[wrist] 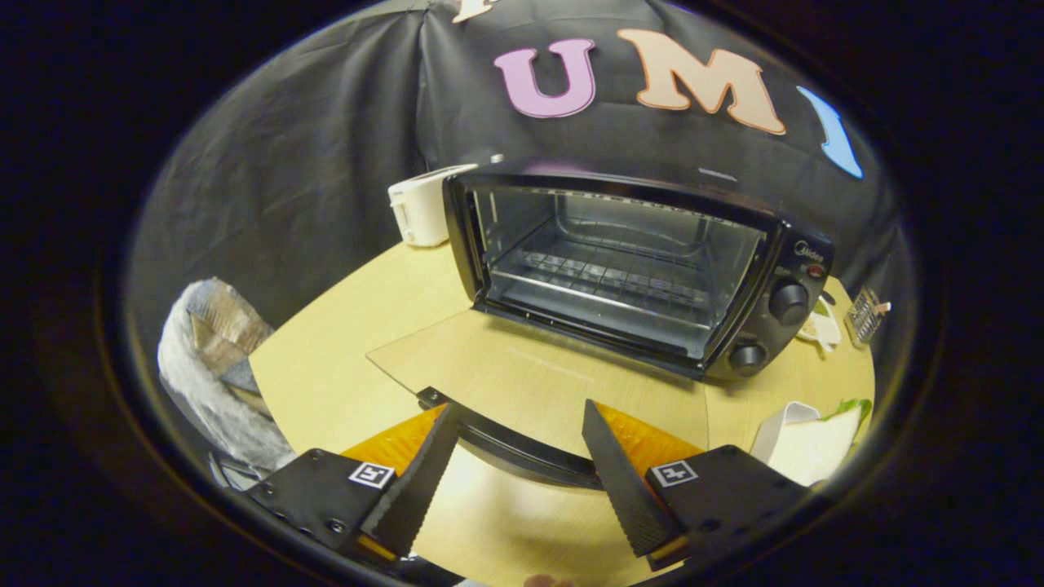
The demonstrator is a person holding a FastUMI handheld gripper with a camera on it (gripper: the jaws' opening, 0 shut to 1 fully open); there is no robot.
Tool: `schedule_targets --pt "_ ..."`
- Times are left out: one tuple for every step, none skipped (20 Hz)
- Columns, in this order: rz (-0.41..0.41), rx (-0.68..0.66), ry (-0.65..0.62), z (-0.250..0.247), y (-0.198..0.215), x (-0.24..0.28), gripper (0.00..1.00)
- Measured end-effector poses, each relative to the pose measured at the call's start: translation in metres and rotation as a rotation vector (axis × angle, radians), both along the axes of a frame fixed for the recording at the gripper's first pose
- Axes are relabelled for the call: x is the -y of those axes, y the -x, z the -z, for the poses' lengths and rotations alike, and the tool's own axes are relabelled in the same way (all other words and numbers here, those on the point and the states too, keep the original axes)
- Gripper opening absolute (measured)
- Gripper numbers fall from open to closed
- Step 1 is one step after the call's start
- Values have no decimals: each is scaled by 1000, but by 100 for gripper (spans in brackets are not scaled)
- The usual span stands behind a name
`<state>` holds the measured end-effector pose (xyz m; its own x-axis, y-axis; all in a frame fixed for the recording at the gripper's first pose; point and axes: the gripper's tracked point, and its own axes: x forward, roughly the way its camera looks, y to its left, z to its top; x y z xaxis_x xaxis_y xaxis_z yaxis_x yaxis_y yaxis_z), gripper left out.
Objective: Open the toaster oven, put the food inside, and close the toaster oven door.
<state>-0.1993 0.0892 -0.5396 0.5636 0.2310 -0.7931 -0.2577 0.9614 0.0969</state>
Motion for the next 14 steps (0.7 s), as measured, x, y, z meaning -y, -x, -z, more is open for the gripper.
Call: schedule_targets --pt "-7 -5 6 4 2 0 98" --pt "-11 -19 11 10 7 0 98" --pt "-8 -36 14 17 10 1 98" --pt "-5 -57 15 24 15 3 98" --pt "-3 -65 17 27 18 5 98" --pt "-7 -51 21 27 17 5 98" --pt "-21 -36 30 26 16 5 98" --pt "-38 -31 41 27 20 5 98" --pt "-52 -24 40 25 19 5 98" --pt "-58 -23 25 22 21 3 98" --pt "-52 -12 2 13 18 4 99" --pt "-40 18 -18 3 12 6 99" --pt "-15 66 -21 -13 2 15 99" --pt "19 110 -22 -30 -8 26 99"
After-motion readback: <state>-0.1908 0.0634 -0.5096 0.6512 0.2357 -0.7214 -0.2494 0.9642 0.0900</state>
